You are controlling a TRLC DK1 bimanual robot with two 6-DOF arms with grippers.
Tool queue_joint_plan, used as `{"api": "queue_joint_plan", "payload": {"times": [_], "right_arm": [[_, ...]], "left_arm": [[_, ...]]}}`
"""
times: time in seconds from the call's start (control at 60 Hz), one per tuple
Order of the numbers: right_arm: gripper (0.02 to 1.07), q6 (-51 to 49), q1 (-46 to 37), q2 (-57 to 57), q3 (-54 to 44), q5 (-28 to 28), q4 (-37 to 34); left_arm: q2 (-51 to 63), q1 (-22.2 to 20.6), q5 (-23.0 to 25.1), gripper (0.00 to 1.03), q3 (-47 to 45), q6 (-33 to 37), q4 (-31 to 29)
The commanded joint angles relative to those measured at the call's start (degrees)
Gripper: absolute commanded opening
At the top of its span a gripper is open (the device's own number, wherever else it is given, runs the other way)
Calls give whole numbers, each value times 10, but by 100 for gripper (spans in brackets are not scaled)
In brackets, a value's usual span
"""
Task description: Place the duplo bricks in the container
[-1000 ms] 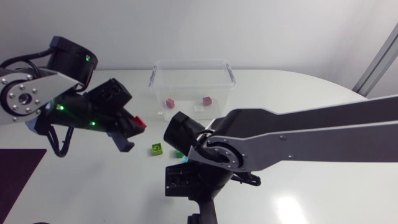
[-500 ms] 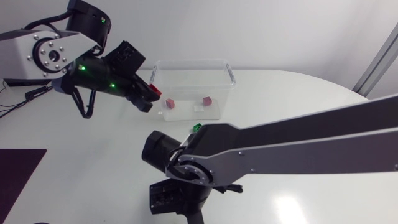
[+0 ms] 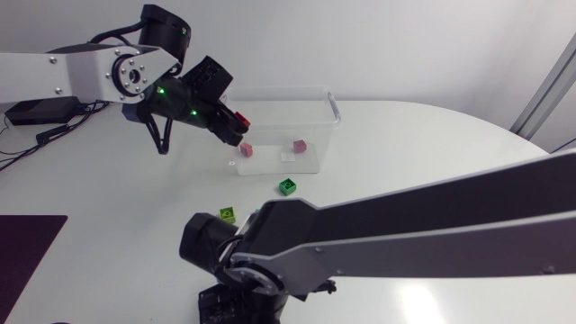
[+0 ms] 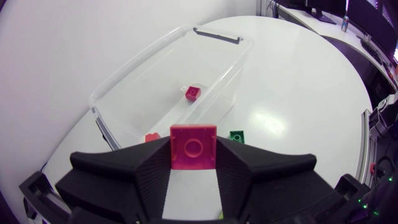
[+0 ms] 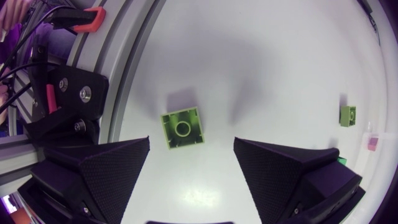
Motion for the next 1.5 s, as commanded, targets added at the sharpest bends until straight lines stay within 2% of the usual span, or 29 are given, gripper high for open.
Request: {"api": "queue_joint_plan", "payload": {"times": [0.0,0.383,0.467,0.567,0.65,0.767,0.833,0.933,1.167,1.483], "right_arm": [[97,-11,8,19,15,2,-8],[86,4,31,42,40,32,-30],[78,5,35,50,45,34,-36],[67,7,36,60,52,34,-40],[58,9,36,65,53,34,-39],[39,9,37,69,56,35,-40],[25,9,37,69,56,39,-40],[25,14,37,67,58,39,-48],[25,33,35,24,51,39,-50],[25,62,16,-56,41,56,-42]], "left_arm": [[27,1,10,28,29,-8,8],[114,1,12,28,106,-7,-1],[125,2,13,30,120,-6,-9],[132,3,14,42,128,-5,-13],[134,4,14,60,129,-4,-14],[134,7,14,85,130,-3,-14],[135,7,14,92,133,-3,-14],[134,8,14,97,135,-4,-14],[121,11,15,98,134,-5,-13],[54,21,15,98,85,-11,-12]]}}
